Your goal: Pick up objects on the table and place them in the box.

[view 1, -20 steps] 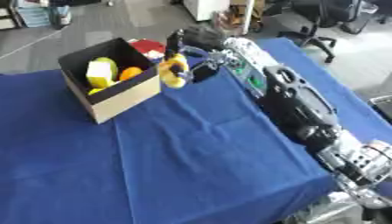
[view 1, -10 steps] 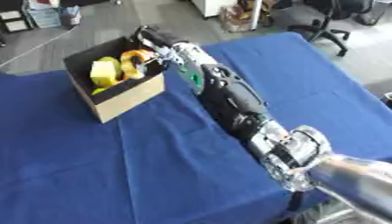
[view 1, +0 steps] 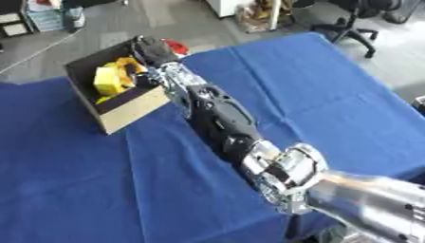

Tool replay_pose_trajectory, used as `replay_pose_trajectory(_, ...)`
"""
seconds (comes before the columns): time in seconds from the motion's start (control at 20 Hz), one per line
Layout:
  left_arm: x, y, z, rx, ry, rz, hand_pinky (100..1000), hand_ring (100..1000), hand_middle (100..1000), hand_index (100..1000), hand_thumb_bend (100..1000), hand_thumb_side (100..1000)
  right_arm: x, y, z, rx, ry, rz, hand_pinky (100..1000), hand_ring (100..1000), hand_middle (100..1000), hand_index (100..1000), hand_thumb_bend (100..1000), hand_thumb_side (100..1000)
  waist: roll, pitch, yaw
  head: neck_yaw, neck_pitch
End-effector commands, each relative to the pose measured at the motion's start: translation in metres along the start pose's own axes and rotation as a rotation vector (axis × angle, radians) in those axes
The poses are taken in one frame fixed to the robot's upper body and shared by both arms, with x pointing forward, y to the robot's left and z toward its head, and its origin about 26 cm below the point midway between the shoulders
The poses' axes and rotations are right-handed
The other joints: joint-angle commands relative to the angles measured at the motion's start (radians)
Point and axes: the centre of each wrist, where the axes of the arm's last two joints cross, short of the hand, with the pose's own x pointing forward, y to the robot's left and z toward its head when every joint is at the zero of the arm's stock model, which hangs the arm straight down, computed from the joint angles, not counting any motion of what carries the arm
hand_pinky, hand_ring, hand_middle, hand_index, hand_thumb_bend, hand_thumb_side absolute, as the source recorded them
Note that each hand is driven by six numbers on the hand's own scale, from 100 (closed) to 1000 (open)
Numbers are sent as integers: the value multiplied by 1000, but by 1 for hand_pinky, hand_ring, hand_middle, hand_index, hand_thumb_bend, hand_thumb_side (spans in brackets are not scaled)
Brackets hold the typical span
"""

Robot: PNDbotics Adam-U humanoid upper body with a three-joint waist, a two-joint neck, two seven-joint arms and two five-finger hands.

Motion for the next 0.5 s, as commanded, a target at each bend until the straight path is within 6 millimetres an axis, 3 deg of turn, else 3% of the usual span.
replay_pose_trajectory(0.05,8,1,-4,-10,-31,-7,779,627,626,810,100,635,4,-14,-7,-20,-22,54,851,769,779,980,100,206,13,2,1,-3,-9)
replay_pose_trajectory(0.25,8,1,-4,-9,-30,-6,779,627,626,810,100,636,5,-16,-7,-6,-43,85,865,799,858,1000,100,259,13,2,-1,-2,-8)
replay_pose_trajectory(0.5,7,1,-3,-7,-29,-7,780,627,626,810,100,637,4,-18,-7,-9,-51,89,863,796,872,1000,100,243,12,1,-3,1,-6)
